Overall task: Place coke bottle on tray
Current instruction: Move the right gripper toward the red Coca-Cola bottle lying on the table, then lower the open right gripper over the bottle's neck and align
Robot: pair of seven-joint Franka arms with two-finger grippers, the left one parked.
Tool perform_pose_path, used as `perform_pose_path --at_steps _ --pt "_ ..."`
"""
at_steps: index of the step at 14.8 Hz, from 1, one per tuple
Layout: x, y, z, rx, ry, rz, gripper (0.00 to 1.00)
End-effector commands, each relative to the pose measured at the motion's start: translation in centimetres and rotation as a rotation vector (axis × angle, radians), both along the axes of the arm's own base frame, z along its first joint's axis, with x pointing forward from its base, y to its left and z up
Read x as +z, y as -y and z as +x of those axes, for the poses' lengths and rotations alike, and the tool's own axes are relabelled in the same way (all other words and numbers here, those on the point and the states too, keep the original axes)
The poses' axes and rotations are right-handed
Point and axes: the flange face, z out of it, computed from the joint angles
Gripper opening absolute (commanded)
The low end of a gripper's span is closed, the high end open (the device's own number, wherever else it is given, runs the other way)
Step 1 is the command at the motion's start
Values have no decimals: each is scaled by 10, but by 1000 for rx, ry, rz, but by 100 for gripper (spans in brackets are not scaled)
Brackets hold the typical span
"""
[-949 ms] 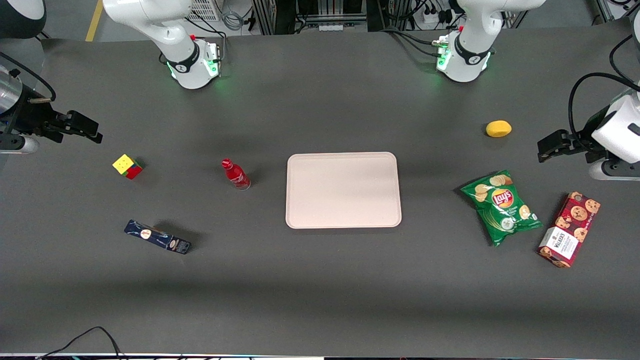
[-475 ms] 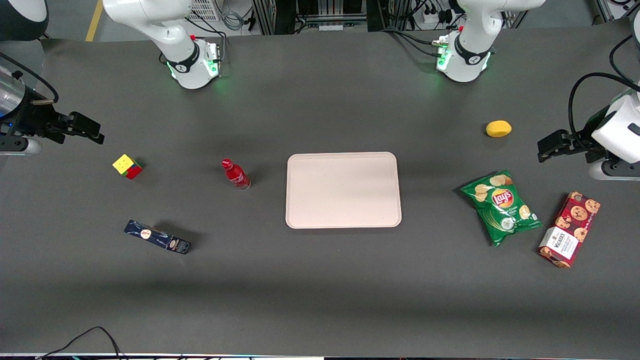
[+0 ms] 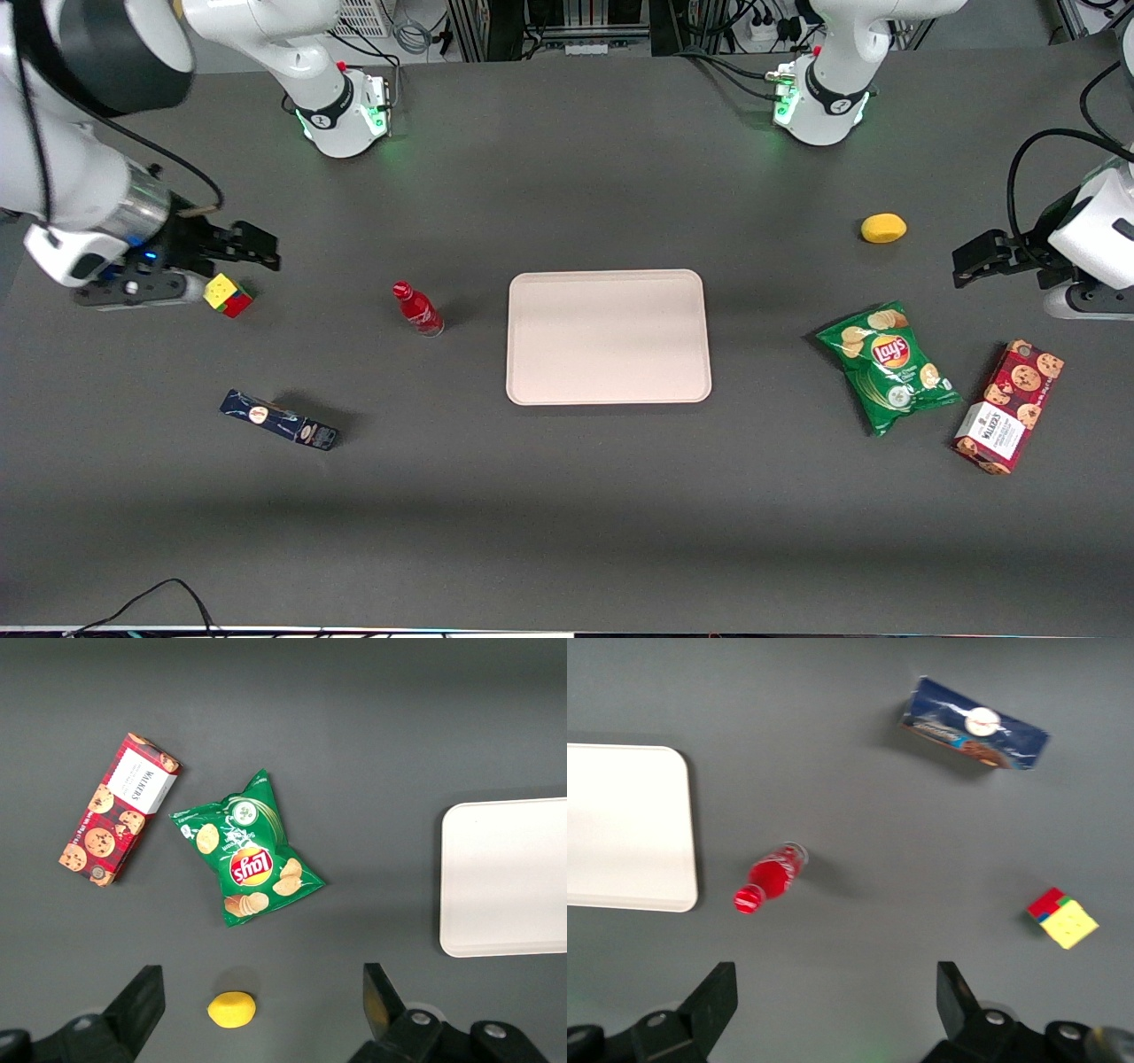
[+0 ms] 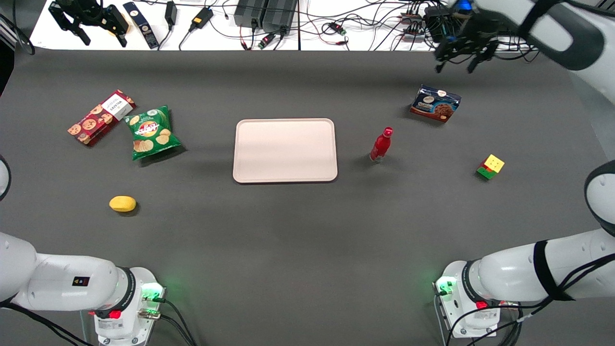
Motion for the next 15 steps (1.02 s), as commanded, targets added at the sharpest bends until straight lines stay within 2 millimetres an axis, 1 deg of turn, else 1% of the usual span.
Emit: perform_pose_path --at_steps 1,3,6,11,13,15 --pt "-23 -51 2 -21 0 18 100" --pt "-45 -73 -5 -28 6 16 100" --pt "-80 -93 -20 -28 21 12 100" --pt "-133 -109 -42 8 41 5 100" --pt "-148 -117 -52 29 37 -1 100" --pt "-163 -120 -60 44 42 -8 100"
